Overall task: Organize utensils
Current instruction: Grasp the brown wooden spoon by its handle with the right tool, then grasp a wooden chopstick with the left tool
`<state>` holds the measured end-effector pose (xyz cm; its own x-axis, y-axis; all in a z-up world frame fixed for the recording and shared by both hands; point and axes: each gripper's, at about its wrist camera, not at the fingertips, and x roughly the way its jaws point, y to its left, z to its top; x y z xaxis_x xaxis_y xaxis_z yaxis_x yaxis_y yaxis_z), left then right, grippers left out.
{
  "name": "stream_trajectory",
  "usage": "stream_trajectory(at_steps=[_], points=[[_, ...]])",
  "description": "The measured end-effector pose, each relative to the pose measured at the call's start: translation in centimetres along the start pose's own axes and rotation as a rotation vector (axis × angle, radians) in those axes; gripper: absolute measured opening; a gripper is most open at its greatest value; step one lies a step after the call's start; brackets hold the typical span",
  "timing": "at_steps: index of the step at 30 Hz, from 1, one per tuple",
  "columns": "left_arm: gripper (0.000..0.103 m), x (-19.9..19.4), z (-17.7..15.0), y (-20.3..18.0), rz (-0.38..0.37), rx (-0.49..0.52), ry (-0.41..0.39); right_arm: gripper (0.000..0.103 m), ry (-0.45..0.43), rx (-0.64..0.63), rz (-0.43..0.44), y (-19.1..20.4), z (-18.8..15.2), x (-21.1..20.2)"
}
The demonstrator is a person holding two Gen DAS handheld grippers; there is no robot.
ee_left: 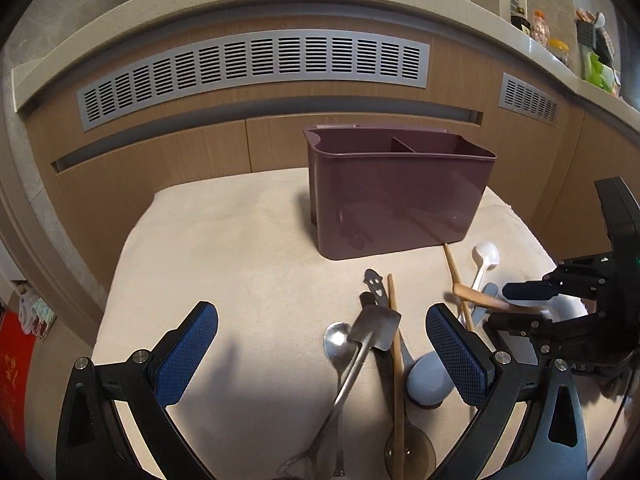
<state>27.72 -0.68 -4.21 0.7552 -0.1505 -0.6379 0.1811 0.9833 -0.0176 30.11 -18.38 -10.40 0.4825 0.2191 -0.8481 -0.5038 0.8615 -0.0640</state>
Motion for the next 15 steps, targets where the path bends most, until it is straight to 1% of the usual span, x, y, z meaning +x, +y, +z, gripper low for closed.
stream_trajectory(at_steps=[2,4,7,8,9,10,11,12,13,15], points=[[0.103,0.1,0.2,-0.4,-0.016,0.006,0.0,0.014,0.002,0.008,-0.007,-0.1,-0.5,-0.3],[0.103,0.1,0.6,-1.1,-0.047,0.018,0.0,0.008,0.005,0.035,-0.015,-0.6,-1.1,-0.8],[0.1,0.3,1.1,-2.6,-0.116,0.055,0.021,0.009,0.002,0.118,-0.013,-1.9,-2.2,-1.8],[0.093,0.6,1.3,-3.2,-0.134,0.068,0.036,0.009,0.001,0.148,-0.009,-2.3,-2.7,-2.2],[0.082,0.9,1.5,-3.9,-0.147,0.084,0.053,0.009,-0.004,0.17,-0.005,-2.6,-3.1,-2.5],[0.076,1.2,1.7,-4.4,-0.156,0.099,0.068,0.009,-0.013,0.197,0.001,-2.9,-3.6,-3.0],[0.066,1.6,1.9,-5.2,-0.169,0.116,0.09,0.009,-0.025,0.222,0.008,-3.1,-4.0,-3.5],[0.061,2.2,2.0,-5.9,-0.192,0.128,0.114,0.009,-0.034,0.239,0.012,-3.3,-4.4,-3.8],[0.059,2.7,2.1,-6.5,-0.216,0.135,0.137,0.009,-0.046,0.259,0.012,-3.5,-4.8,-4.2],[0.053,4.0,2.2,-7.9,-0.246,0.153,0.192,0.009,-0.068,0.298,0.009,-3.9,-5.3,-4.8]])
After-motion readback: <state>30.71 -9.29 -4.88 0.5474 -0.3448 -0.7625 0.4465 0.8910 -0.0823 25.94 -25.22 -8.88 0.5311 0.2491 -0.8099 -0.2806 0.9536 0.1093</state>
